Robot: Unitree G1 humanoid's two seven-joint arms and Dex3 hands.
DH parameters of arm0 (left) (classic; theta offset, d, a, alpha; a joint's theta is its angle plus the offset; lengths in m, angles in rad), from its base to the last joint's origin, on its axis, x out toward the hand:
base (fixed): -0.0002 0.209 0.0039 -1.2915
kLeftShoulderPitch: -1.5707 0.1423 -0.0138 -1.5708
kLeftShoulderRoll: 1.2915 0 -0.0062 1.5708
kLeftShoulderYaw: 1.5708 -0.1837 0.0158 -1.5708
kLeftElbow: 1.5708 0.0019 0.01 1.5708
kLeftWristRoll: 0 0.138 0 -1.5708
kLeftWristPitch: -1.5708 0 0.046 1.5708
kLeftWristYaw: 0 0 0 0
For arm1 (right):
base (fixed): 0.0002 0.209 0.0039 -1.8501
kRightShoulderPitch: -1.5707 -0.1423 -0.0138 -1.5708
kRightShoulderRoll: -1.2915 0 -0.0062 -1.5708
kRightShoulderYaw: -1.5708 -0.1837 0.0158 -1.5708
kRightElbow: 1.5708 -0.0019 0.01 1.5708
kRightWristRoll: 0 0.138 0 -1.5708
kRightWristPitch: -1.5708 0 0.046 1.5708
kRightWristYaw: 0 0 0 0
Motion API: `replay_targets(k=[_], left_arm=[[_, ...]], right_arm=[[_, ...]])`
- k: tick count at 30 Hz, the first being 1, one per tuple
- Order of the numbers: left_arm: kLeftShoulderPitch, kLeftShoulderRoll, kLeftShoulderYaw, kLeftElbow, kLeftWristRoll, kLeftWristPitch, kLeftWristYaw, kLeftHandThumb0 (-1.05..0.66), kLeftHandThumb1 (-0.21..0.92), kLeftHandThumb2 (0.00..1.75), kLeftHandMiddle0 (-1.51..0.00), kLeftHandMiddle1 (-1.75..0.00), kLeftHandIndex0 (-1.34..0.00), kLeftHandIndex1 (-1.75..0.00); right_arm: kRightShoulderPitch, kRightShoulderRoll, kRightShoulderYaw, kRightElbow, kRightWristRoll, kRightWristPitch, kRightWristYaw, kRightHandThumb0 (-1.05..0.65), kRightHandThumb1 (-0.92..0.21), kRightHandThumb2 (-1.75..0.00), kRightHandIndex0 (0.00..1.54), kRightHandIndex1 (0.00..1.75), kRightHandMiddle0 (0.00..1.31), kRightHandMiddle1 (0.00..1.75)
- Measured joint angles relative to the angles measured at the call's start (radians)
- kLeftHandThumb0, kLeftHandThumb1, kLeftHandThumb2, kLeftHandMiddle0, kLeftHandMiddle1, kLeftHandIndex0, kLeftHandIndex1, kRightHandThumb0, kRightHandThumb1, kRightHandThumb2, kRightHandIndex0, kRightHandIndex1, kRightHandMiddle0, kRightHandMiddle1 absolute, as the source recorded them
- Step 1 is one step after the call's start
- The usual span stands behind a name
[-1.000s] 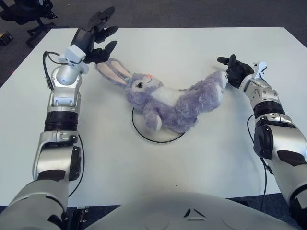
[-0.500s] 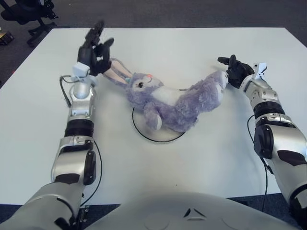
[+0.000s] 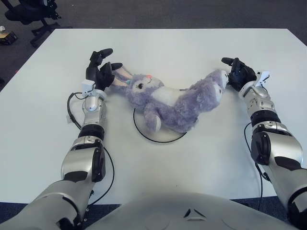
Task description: Put the doll into the plate.
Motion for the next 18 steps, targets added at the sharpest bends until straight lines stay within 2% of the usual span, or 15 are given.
replay_targets(k=[1,4,5,7,10,18], left_arm=[[-0.002,-0.002,0.001,0.001,-0.001,0.008,0.004,-0.35,0.92,0.50,-0.81,-1.74,-0.22,-1.74],[-0.008,-0.004,0.001,0.003,-0.002,0.026,0.005,-0.35,0.92,0.50,-0.82,-1.75,-0.22,-1.74],[-0.009,-0.005,0.001,0.004,-0.002,0.029,0.005,-0.35,0.92,0.50,-0.83,-1.75,-0.22,-1.75],[-0.012,-0.006,0.000,0.004,-0.003,0.036,0.004,-0.35,0.92,0.50,-0.85,-1.75,-0.22,-1.75],[-0.013,-0.005,-0.006,0.009,-0.001,0.047,-0.002,-0.35,0.92,0.50,-0.86,-1.75,-0.22,-1.75],[-0.013,-0.002,-0.023,0.013,0.003,0.061,-0.033,-0.35,0.92,0.50,-0.87,-1.75,-0.22,-1.75]], right_arm=[[0.007,0.002,0.006,0.001,-0.015,-0.027,-0.016,-0.08,-0.88,-0.34,0.65,1.12,0.33,1.58],[0.023,0.005,0.028,0.003,-0.051,-0.089,-0.056,-0.03,-0.70,-0.66,0.59,1.30,0.31,1.67],[0.027,0.006,0.034,0.005,-0.060,-0.105,-0.068,-0.02,-0.68,-0.70,0.59,1.32,0.31,1.68],[0.032,0.008,0.042,0.008,-0.071,-0.131,-0.086,-0.01,-0.59,-0.87,0.55,1.44,0.31,1.72],[0.033,0.015,0.042,0.015,-0.072,-0.153,-0.109,-0.01,-0.54,-0.97,0.54,1.51,0.32,1.74],[0.033,0.033,0.026,0.027,-0.062,-0.187,-0.151,-0.01,-0.49,-1.06,0.54,1.57,0.32,1.75]])
